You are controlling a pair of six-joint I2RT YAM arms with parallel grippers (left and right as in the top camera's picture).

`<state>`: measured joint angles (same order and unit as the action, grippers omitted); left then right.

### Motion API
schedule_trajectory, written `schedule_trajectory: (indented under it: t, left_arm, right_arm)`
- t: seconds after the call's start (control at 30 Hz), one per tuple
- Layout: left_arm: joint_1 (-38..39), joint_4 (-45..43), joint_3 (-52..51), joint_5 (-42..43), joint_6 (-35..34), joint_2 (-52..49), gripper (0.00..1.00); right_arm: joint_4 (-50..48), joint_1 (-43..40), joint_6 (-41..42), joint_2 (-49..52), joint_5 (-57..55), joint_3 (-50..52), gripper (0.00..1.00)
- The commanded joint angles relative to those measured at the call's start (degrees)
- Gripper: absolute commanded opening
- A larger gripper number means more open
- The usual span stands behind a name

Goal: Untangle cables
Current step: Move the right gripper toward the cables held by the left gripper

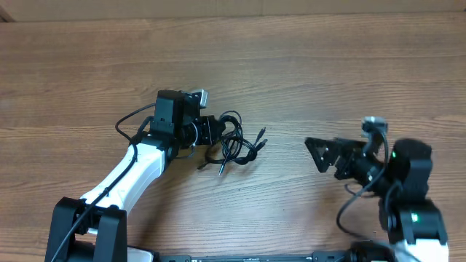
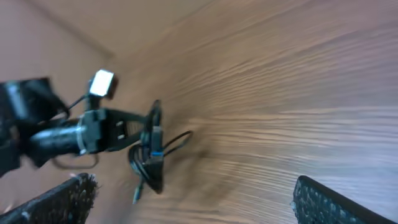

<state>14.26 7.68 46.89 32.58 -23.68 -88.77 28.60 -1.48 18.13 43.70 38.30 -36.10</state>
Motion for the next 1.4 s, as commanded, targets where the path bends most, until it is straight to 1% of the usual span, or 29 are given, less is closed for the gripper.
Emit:
schedule_trajectory:
  t: [0.0, 0.03, 0.07, 0.13, 0.23, 0.27, 0.33, 0.37, 0.4, 0.43, 0.5, 0.53, 0.63, 0.67, 0.83, 0.87, 0.9, 1.1, 1.13, 1.17, 1.27, 1.33, 1.37]
  left_arm:
    - [0.0, -0.9, 1.1, 11.9, -3.0, 1.2, 0.04]
    - [0.0, -0.9, 1.1, 13.6, -5.2, 1.2, 0.04]
    - [0.0, -0.9, 1.1, 14.8, -8.8, 1.2, 0.04]
    - [0.0, -0.9, 1.1, 15.6, -17.2, 1.2, 0.04]
    - [0.0, -1.3, 1.1, 15.3, -26.3, 1.2, 0.04]
    - [0.1, -1.3, 1.1, 15.3, -30.2, 1.2, 0.04]
    - [0.9, -1.3, 1.1, 15.6, -33.6, 1.2, 0.04]
    - [1.3, -1.4, 1.1, 16.0, -33.9, 1.2, 0.04]
    - [2.4, -1.3, 1.1, 16.8, -34.3, 1.2, 0.04]
    - [3.1, -1.3, 1.1, 17.1, -34.3, 1.2, 0.04]
    - [5.0, -1.3, 1.1, 17.0, -35.8, 1.2, 0.04]
    - [5.4, -1.4, 1.1, 17.0, -36.2, 1.2, 0.04]
    - [7.3, -1.8, 1.1, 17.0, -37.9, 1.2, 0.04]
    - [7.6, -1.8, 1.1, 17.0, -37.9, 1.2, 0.04]
    - [7.9, -1.9, 1.1, 17.0, -37.9, 1.2, 0.04]
    - [7.9, -1.9, 1.1, 17.0, -37.9, 1.2, 0.04]
    - [7.9, -1.9, 1.1, 17.0, -38.2, 1.2, 0.04]
    - [8.8, -2.3, 1.1, 16.8, -38.4, 1.2, 0.04]
    - [9.1, -2.4, 1.1, 16.4, -38.8, 1.2, 0.04]
    - [9.3, -2.4, 1.1, 16.3, -39.3, 1.2, 0.04]
    - [9.4, -2.4, 1.1, 15.5, -39.4, 1.2, 0.04]
    - [9.4, -2.4, 1.1, 15.5, -39.4, 1.2, 0.04]
    - [9.4, -2.4, 1.1, 15.6, -39.3, 1.2, 0.04]
  right_arm:
    - [-5.7, -0.1, -1.7, 5.7, 19.9, -1.8, 1.00]
    - [-7.5, -0.1, -1.8, 7.4, 23.2, -1.8, 1.00]
    - [-8.7, -0.1, -2.2, 9.1, 25.8, -1.8, 0.99]
    - [-8.9, 0.6, -5.7, 11.3, 28.5, -1.8, 0.94]
    - [-8.8, 3.7, -11.8, 12.3, 29.3, -1.8, 0.89]
    - [-8.8, 6.1, -15.6, 12.3, 29.3, -1.8, 0.86]
    - [-8.9, 8.6, -17.4, 12.3, 26.9, -1.8, 0.82]
    - [-8.8, 9.1, -17.4, 12.3, 25.3, -1.8, 0.80]
    - [-8.7, 9.8, -17.4, 12.3, 22.4, -1.8, 0.75]
    - [-8.7, 10.0, -17.3, 12.3, 21.7, -1.8, 0.72]
    - [-8.7, 10.0, -17.4, 12.3, 21.7, -1.8, 0.67]
    - [-8.7, 10.0, -17.4, 12.3, 21.7, -1.8, 0.67]
    - [-8.7, 10.0, -17.4, 12.3, 21.7, -1.8, 0.59]
    - [-8.7, 10.0, -17.4, 12.3, 21.7, -1.8, 0.55]
    - [-8.8, 10.0, -17.4, 12.3, 21.7, -1.8, 0.20]
    - [-8.8, 10.0, -17.4, 12.3, 21.7, -1.8, 0.17]
    - [-8.8, 10.0, -17.4, 12.3, 21.7, -1.8, 0.15]
    - [-8.8, 10.0, -17.4, 12.3, 21.7, -1.8, 0.15]
    - [-8.8, 10.0, -17.4, 12.3, 21.7, -1.8, 0.07]
    - [-8.8, 10.0, -17.4, 12.3, 21.7, -1.8, 0.04]
    - [-8.7, 10.0, -17.4, 12.3, 21.7, -1.8, 0.04]
    - [-8.5, 10.0, -16.7, 12.3, 18.6, -1.8, 0.04]
    - [-8.3, 10.0, -15.0, 12.3, 15.3, -1.8, 0.04]
